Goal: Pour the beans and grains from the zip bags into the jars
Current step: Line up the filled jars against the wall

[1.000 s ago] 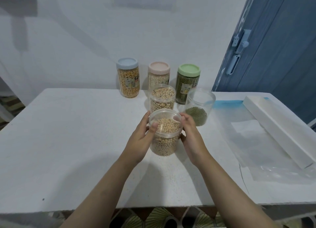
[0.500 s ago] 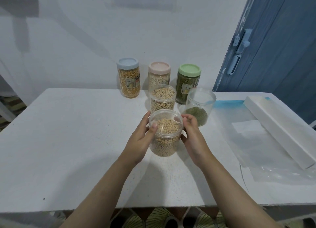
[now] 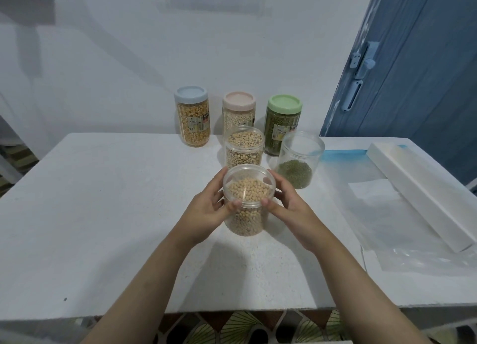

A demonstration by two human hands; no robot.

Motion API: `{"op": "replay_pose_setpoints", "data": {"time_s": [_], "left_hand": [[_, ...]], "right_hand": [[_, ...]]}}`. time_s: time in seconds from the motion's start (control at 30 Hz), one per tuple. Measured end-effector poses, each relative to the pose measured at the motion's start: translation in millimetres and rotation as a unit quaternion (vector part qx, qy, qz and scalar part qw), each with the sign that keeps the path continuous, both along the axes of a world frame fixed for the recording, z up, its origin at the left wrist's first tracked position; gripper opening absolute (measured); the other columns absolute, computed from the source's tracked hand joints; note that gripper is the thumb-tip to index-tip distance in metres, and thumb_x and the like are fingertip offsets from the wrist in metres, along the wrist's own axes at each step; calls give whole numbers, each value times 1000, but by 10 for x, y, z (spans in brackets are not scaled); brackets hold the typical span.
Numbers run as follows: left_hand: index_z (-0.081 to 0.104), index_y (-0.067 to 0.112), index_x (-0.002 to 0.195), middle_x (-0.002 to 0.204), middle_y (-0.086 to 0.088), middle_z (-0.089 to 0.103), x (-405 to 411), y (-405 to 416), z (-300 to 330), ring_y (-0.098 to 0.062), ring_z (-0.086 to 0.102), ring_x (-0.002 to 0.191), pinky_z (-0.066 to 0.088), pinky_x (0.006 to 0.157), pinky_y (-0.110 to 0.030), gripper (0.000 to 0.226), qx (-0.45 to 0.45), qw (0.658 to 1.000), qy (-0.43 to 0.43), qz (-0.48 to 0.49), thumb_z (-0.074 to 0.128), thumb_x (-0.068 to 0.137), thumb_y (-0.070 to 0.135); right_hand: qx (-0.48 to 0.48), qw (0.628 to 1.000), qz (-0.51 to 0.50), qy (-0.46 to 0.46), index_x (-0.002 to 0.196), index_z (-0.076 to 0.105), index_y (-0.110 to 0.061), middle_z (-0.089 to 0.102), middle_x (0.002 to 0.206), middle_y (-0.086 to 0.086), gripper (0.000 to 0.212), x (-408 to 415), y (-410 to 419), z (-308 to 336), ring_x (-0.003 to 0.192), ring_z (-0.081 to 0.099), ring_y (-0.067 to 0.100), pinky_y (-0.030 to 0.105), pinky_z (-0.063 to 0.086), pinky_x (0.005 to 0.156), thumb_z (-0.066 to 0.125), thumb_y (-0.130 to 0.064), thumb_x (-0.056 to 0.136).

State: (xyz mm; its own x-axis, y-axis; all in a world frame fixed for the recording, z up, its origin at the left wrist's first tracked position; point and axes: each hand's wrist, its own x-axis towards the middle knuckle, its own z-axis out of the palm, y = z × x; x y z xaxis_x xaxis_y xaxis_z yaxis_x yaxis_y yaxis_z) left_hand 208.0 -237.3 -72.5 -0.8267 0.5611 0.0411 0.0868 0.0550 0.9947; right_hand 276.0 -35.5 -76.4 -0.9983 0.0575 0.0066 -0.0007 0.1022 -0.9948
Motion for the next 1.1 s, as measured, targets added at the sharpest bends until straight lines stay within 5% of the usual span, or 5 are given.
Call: {"op": "replay_pose_setpoints", "data": {"time_s": [0.17,0.43,0.8,0.93,1.1], "left_hand": [[28,50,137,123,44,49,-7,-20,5,16,51,119,47,97,-14,70,-12,1000,12,-8,68,80,36],[31,49,135,127,32,54,2,-9,-34,6,54,124,48,97,-17,63,-11,1000,27,0,66,84,33],[23,29,154,138,25,44,25,-49,-93,23,45,118,40,89,-2,73,23,995,12,91,53,90,47],[21,26,156,148,10,38,-168,-119,-113,-2,42,129,36,89,0,59,6,986,14,167,44,103,35],[20,28,155,146,8,40,-565,-288,-68,-11,41,133,37,105,-23,52,10,980,3,197,40,106,31]], "right_hand": [[-13,999,21,-20,146,26,-56,43,148,-21,84,-17,41,-16,133,46,1,33,39,112,71,-66,76],[-13,1000,-2,9,131,42,-51,62,122,-31,50,-2,-48,5,121,56,-4,16,48,93,62,-36,88],[-54,998,-25,7,150,27,-44,41,147,-24,66,-229,-454,-101,130,43,-9,15,40,105,49,-62,91],[-56,998,-31,-3,154,22,-37,42,145,-15,63,-520,-709,-90,128,44,-4,13,42,95,40,-54,96],[-23,999,-46,6,136,31,-42,51,131,-13,30,-960,-947,-25,119,50,2,27,46,101,37,-38,107]]}}
